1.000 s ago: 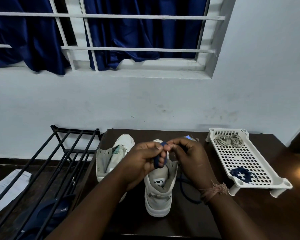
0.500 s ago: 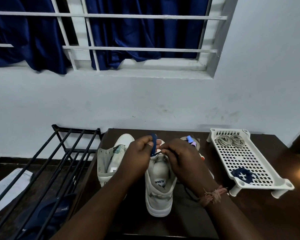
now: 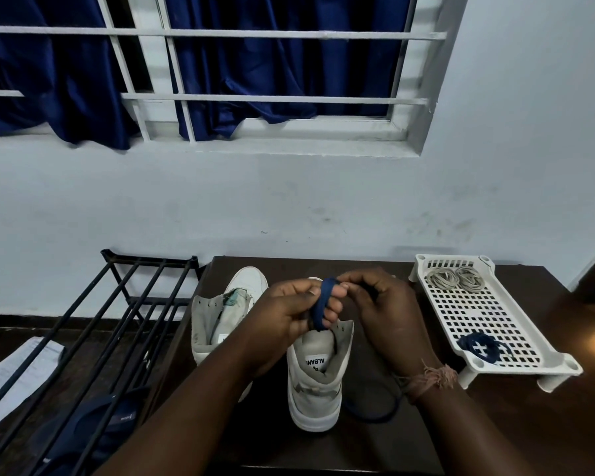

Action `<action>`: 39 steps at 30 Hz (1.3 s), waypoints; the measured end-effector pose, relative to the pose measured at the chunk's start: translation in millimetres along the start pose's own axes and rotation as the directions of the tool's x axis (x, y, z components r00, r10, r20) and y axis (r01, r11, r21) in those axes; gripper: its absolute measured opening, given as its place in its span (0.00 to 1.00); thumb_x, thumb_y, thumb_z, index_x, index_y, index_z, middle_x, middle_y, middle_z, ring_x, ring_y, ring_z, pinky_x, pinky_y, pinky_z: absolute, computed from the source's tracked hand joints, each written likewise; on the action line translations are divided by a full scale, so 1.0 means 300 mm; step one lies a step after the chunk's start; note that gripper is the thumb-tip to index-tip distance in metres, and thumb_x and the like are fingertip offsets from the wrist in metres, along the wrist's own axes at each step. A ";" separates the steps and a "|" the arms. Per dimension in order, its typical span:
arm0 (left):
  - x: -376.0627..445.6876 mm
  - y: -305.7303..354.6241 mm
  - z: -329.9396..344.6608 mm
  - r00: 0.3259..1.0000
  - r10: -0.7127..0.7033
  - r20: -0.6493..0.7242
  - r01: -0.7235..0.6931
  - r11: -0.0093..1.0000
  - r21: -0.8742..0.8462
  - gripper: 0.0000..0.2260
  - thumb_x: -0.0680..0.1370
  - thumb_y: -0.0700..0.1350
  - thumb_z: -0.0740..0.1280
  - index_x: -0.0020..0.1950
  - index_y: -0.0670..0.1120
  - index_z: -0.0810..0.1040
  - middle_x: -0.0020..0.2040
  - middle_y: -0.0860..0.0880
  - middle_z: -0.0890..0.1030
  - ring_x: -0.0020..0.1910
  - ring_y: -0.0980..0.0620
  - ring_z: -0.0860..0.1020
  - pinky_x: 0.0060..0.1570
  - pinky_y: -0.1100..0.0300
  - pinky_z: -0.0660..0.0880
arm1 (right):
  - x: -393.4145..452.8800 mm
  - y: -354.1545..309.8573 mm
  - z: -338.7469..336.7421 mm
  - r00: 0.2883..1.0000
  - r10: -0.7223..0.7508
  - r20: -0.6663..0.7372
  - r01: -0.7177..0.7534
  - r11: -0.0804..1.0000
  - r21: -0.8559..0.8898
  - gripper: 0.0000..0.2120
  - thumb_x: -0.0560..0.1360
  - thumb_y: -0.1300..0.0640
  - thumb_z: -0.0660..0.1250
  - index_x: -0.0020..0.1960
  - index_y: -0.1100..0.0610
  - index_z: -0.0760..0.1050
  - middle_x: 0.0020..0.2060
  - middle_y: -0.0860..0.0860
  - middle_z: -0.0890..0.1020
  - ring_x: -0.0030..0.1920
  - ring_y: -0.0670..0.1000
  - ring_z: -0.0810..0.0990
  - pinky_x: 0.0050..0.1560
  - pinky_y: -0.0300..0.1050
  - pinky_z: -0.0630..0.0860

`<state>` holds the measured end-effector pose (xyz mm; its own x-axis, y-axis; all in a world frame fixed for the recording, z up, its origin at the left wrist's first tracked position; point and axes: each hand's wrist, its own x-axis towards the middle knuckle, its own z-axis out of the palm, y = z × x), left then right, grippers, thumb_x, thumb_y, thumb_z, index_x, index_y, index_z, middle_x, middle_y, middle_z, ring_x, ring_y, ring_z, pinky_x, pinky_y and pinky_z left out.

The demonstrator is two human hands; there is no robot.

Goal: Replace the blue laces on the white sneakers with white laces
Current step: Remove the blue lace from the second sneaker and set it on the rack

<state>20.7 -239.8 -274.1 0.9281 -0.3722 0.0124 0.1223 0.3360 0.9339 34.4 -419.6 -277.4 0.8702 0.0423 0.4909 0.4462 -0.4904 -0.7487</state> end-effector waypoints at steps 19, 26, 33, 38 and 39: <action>0.019 -0.054 -0.009 0.981 0.166 -0.099 -0.079 0.813 0.576 0.12 0.78 0.43 0.60 0.52 0.42 0.82 0.44 0.48 0.83 0.45 0.55 0.79 0.52 0.57 0.75 | 0.012 -0.058 0.000 0.964 -0.178 0.197 0.193 0.979 -0.064 0.07 0.76 0.64 0.68 0.49 0.54 0.84 0.42 0.45 0.83 0.45 0.44 0.81 0.49 0.39 0.76; 0.011 -0.031 -0.011 0.997 0.055 -0.051 -0.031 0.920 0.391 0.11 0.84 0.38 0.60 0.58 0.35 0.81 0.41 0.47 0.81 0.39 0.55 0.77 0.45 0.63 0.74 | 0.021 -0.001 -0.025 0.999 0.034 0.001 -0.034 0.998 0.043 0.05 0.76 0.58 0.70 0.47 0.50 0.84 0.42 0.41 0.85 0.46 0.43 0.83 0.50 0.46 0.79; 0.013 -0.002 0.011 0.998 0.009 -0.057 -0.021 0.977 -0.210 0.13 0.81 0.39 0.63 0.60 0.33 0.81 0.44 0.42 0.80 0.41 0.51 0.78 0.47 0.62 0.79 | -0.011 -0.006 0.022 0.987 0.053 0.150 -0.061 0.997 0.052 0.09 0.77 0.64 0.69 0.47 0.53 0.85 0.39 0.43 0.85 0.43 0.41 0.82 0.49 0.30 0.72; 0.033 0.004 -0.015 0.968 0.060 -0.244 -0.139 0.938 -0.318 0.15 0.83 0.33 0.55 0.67 0.34 0.74 0.62 0.37 0.82 0.61 0.45 0.82 0.59 0.57 0.80 | -0.039 0.002 0.084 0.965 -0.026 0.261 0.057 0.992 -0.113 0.06 0.77 0.60 0.68 0.44 0.53 0.82 0.38 0.45 0.83 0.41 0.44 0.78 0.43 0.41 0.71; 0.034 0.005 -0.018 0.959 0.070 -0.276 -0.148 0.950 -0.275 0.15 0.84 0.32 0.55 0.68 0.34 0.74 0.63 0.38 0.82 0.63 0.45 0.81 0.61 0.57 0.79 | -0.045 -0.001 0.092 0.959 -0.040 0.281 0.080 0.988 -0.134 0.06 0.77 0.59 0.68 0.47 0.53 0.83 0.41 0.46 0.84 0.43 0.45 0.79 0.45 0.41 0.73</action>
<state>32.2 -238.5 -274.7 0.9952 -0.0949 -0.0217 0.0756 0.6126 0.7868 28.2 -396.1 -296.1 0.8753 0.3051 0.3753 0.4828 -0.5972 -0.6405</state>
